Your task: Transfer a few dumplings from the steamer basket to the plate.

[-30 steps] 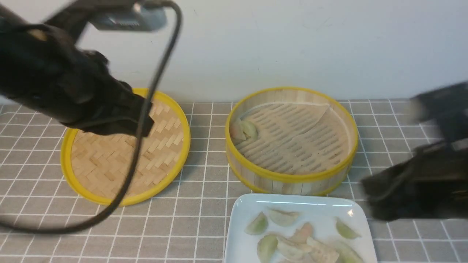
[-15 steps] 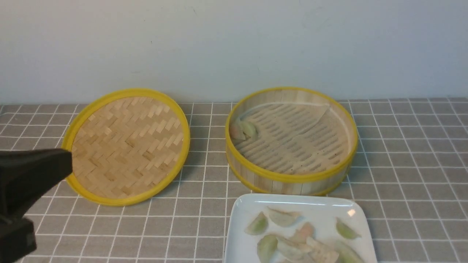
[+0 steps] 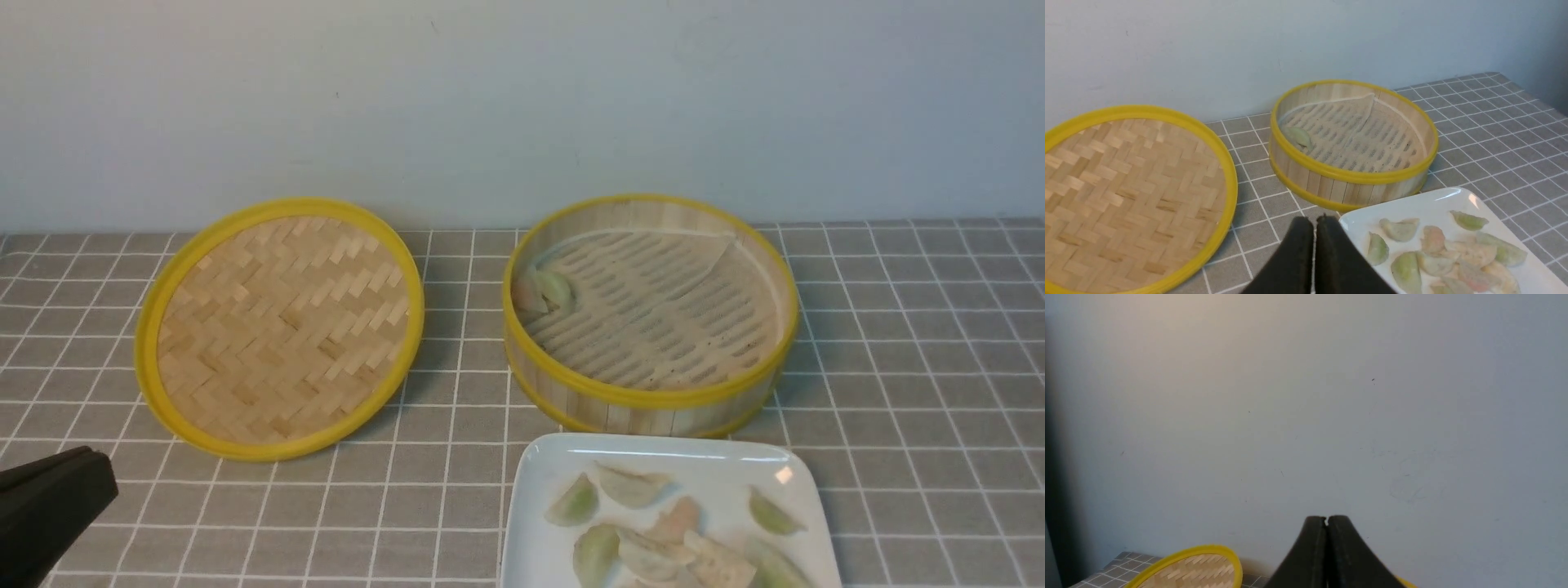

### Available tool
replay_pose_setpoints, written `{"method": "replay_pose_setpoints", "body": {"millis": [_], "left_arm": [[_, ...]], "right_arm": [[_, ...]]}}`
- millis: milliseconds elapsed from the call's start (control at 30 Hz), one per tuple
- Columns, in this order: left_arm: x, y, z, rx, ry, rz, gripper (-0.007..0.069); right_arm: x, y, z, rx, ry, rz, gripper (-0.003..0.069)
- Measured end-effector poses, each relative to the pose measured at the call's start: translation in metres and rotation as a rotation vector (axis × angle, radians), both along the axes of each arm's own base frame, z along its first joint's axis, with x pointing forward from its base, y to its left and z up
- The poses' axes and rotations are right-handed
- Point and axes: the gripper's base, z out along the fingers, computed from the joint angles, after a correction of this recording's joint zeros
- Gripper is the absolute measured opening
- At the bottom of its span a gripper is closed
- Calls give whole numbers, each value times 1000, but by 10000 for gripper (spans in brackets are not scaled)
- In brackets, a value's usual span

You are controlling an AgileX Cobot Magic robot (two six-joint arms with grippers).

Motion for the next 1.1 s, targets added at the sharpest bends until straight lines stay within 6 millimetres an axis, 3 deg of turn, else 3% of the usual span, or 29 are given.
{"method": "replay_pose_setpoints", "body": {"millis": [467,633,833,900,933,1100], "left_arm": [[0,1,0,28,-19,3,-5],[2,9,-12,107,-89,77,-5],[-2,26,-72,179,-191,315,-5],[-1,28,-85,194,-182,340,-5],[1,29,-105,219,-151,361,-5],[4,30,-138,265,-62,368,-5]], "right_arm": [[0,0,0,0,0,0,-14],[0,0,0,0,0,0,-14],[0,0,0,-1,0,0,-14],[0,0,0,-1,0,0,-14],[0,0,0,-1,0,0,-14],[0,0,0,-1,0,0,-14]]}}
